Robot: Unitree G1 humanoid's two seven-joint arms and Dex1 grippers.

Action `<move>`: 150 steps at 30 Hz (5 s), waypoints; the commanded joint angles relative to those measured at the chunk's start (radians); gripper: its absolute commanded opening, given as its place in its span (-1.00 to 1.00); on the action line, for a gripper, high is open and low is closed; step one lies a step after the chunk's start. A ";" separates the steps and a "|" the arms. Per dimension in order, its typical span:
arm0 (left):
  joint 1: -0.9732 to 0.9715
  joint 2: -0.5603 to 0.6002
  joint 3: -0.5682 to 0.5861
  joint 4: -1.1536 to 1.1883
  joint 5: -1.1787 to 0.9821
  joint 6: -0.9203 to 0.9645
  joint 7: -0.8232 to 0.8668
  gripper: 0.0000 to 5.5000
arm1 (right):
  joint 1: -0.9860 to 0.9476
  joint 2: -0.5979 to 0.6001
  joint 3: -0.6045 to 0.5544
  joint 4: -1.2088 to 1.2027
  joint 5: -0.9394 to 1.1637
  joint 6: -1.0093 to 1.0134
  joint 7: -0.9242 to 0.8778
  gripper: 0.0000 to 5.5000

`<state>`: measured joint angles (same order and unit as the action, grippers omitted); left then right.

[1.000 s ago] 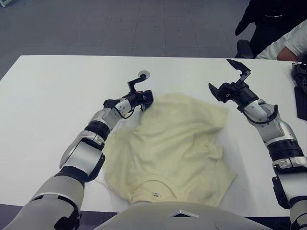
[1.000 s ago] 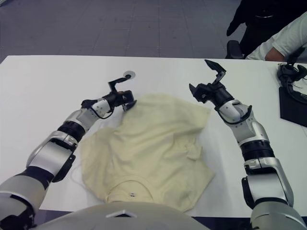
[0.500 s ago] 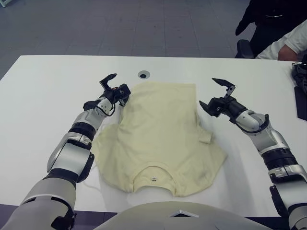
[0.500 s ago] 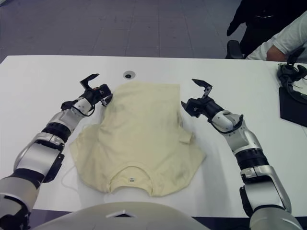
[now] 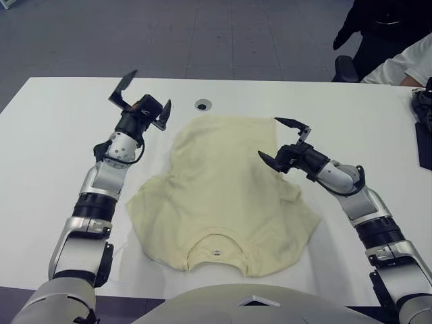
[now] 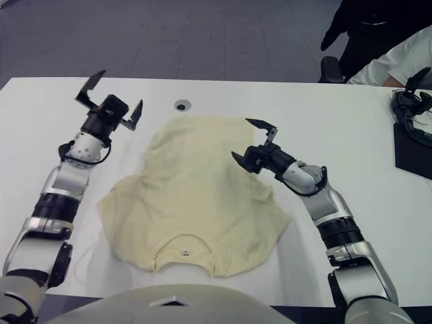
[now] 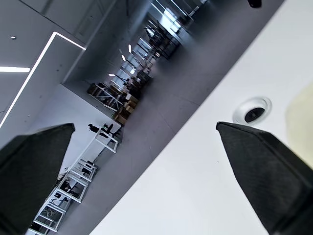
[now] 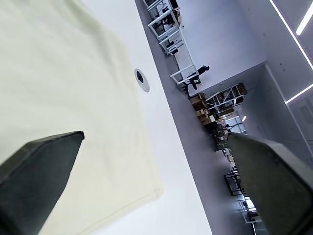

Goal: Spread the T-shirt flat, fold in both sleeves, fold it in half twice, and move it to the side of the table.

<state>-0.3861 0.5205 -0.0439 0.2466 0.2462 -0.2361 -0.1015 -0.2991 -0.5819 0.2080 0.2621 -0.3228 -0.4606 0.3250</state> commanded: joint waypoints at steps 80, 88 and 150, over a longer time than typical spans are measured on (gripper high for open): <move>1.069 -0.178 -0.265 -0.688 -0.009 0.113 -0.228 -0.98 | 0.257 0.213 -0.250 -0.310 0.242 0.115 -0.114 0.96; 1.049 -0.165 -0.285 -0.683 0.038 0.141 -0.220 -0.98 | 0.272 0.208 -0.255 -0.311 0.247 0.108 -0.106 0.96; 0.762 -0.243 0.308 -0.870 -0.636 0.378 -0.153 0.96 | 0.664 -0.204 -0.417 -0.141 0.775 0.505 0.958 -0.99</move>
<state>0.3695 0.2860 0.2662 -0.6352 -0.3939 0.1467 -0.2506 0.3696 -0.7841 -0.2036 0.1223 0.4607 0.0399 1.2910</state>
